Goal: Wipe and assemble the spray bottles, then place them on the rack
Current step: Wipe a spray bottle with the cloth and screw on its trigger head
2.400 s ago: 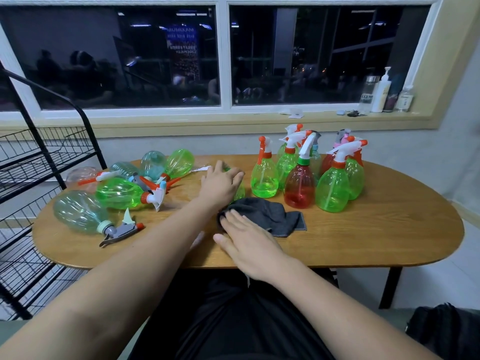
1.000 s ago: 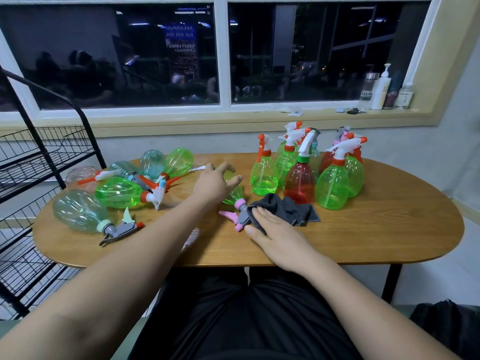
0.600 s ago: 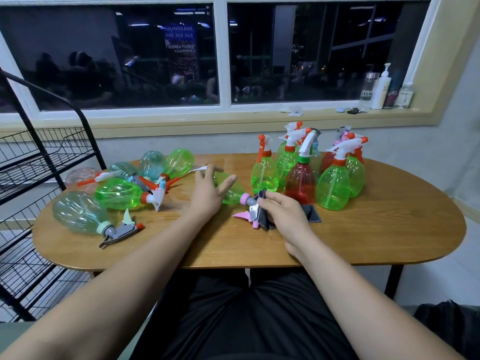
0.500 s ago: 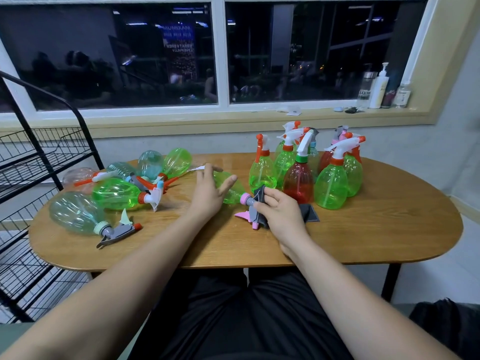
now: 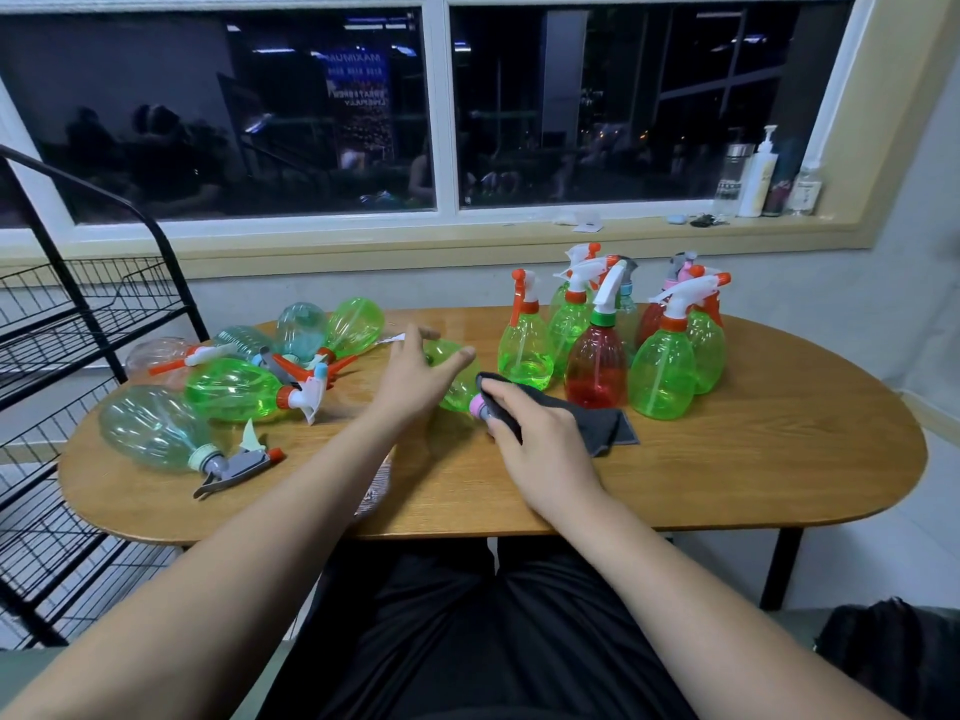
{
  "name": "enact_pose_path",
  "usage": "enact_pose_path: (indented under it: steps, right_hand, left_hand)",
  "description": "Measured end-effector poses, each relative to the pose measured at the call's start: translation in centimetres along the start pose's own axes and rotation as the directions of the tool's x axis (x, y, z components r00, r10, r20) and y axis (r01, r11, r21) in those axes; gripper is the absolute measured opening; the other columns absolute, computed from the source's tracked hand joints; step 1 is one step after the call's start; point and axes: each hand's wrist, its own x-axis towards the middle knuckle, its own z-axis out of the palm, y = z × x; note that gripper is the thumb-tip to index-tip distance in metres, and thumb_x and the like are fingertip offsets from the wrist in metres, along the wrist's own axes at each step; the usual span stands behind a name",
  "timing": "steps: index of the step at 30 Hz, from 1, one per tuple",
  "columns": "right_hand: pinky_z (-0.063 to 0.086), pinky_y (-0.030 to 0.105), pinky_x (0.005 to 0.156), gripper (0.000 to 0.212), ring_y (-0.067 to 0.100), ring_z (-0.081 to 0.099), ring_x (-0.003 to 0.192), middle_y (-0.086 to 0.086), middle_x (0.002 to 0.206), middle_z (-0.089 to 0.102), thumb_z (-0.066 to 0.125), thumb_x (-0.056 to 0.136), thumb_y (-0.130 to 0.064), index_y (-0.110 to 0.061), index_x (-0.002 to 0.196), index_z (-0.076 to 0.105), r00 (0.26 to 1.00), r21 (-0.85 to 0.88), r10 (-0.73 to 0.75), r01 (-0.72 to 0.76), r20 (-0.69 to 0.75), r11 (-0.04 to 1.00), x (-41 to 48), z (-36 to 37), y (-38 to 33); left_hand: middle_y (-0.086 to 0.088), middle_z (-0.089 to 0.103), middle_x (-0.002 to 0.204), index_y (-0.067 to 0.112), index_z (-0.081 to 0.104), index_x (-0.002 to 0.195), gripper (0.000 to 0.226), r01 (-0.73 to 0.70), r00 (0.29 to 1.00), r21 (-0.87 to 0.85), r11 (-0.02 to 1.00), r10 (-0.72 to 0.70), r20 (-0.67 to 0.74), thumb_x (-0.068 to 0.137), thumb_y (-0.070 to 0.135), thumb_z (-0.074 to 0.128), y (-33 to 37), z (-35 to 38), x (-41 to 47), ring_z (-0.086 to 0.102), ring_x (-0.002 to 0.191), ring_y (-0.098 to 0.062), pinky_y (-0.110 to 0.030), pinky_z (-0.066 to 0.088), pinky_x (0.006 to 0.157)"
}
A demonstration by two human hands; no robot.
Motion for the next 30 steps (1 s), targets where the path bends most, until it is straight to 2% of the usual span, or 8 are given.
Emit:
enact_pose_path:
  steps: [1,3,6,9,12,16,22,30]
  right_hand:
    - [0.050,0.016,0.086,0.046,0.010,0.070,0.104,0.001,0.121,0.078,0.067,0.103,-0.013,-0.024,0.148,0.062,0.999,-0.024,-0.025,0.026,0.024,0.999,-0.1,0.1,-0.1]
    - [0.050,0.024,0.103,0.050,0.013,0.065,0.125,-0.004,0.138,0.071,0.066,0.103,-0.015,-0.026,0.151,0.060,0.992,-0.063,-0.059,0.067,0.116,0.996,-0.3,0.4,-0.4]
    - [0.027,0.026,0.127,0.057,0.004,0.031,0.156,-0.011,0.167,0.041,0.060,0.108,-0.029,-0.030,0.163,0.043,0.934,-0.112,-0.080,0.126,0.347,0.986,-0.8,0.7,-0.9]
    - [0.002,0.016,0.122,0.069,-0.002,-0.001,0.161,-0.014,0.177,0.007,0.045,0.112,-0.047,-0.029,0.171,0.015,0.870,-0.188,-0.040,0.151,0.491,0.971,-1.3,0.5,-1.3]
    - [-0.004,0.018,0.124,0.076,-0.003,-0.013,0.159,-0.014,0.176,-0.008,0.036,0.112,-0.058,-0.027,0.171,0.001,0.844,-0.240,-0.006,0.160,0.536,0.957,-2.0,0.0,-1.6]
    - [-0.009,0.020,0.125,0.081,-0.001,-0.014,0.159,-0.012,0.176,-0.013,0.029,0.109,-0.066,-0.025,0.171,-0.005,0.835,-0.311,0.058,0.138,0.547,0.940,-3.1,-0.6,-0.8]
    - [0.014,0.033,0.128,0.080,0.006,0.004,0.163,-0.012,0.177,0.003,0.024,0.106,-0.072,-0.028,0.171,0.008,0.834,-0.391,0.230,-0.019,0.501,0.920,-2.4,-2.1,0.2]
    - [0.017,0.033,0.128,0.083,0.002,0.003,0.162,-0.011,0.178,0.006,0.025,0.106,-0.072,-0.023,0.171,0.009,0.863,-0.272,0.200,-0.077,0.464,0.959,-1.2,0.4,-1.6]
  left_hand:
    - [-0.006,0.050,0.140,0.026,0.052,0.135,0.068,0.005,1.000,0.028,1.000,-0.005,0.008,0.087,0.071,0.071,0.0,0.0,0.0,0.055,0.127,-0.025,-0.039,0.046,0.103]
    - [-0.008,0.050,0.142,0.024,0.051,0.138,0.076,0.028,0.999,0.077,0.997,-0.030,0.030,0.085,0.077,0.067,0.1,0.2,0.0,0.056,0.128,-0.027,-0.039,0.045,0.100]
    - [-0.011,0.047,0.146,0.022,0.050,0.142,0.082,0.045,0.998,0.149,0.988,-0.052,0.046,0.084,0.078,0.067,0.2,0.4,-0.1,0.056,0.130,-0.031,-0.038,0.042,0.099]
    - [-0.011,0.046,0.143,0.025,0.051,0.143,0.073,0.040,0.998,0.193,0.980,-0.049,0.043,0.088,0.070,0.069,0.1,0.4,-0.2,0.059,0.126,-0.032,-0.034,0.039,0.094]
    - [-0.011,0.046,0.142,0.030,0.052,0.141,0.062,0.039,0.996,0.241,0.970,-0.057,0.067,0.092,0.065,0.066,0.2,0.3,-0.1,0.063,0.113,-0.032,-0.034,0.042,0.092]
    - [-0.011,0.046,0.143,0.032,0.054,0.139,0.058,0.041,0.994,0.293,0.955,-0.068,0.080,0.093,0.065,0.064,0.2,0.2,0.1,0.059,0.095,-0.027,-0.036,0.046,0.091]
    - [-0.009,0.045,0.140,0.033,0.052,0.139,0.057,0.047,0.995,0.315,0.948,-0.073,0.070,0.092,0.065,0.062,0.3,0.2,-0.1,0.064,0.090,-0.027,-0.036,0.048,0.086]
    - [-0.010,0.045,0.138,0.034,0.053,0.138,0.053,0.039,0.996,0.302,0.953,-0.062,0.069,0.093,0.060,0.063,0.3,0.3,-0.1,0.063,0.079,-0.017,-0.033,0.045,0.082]
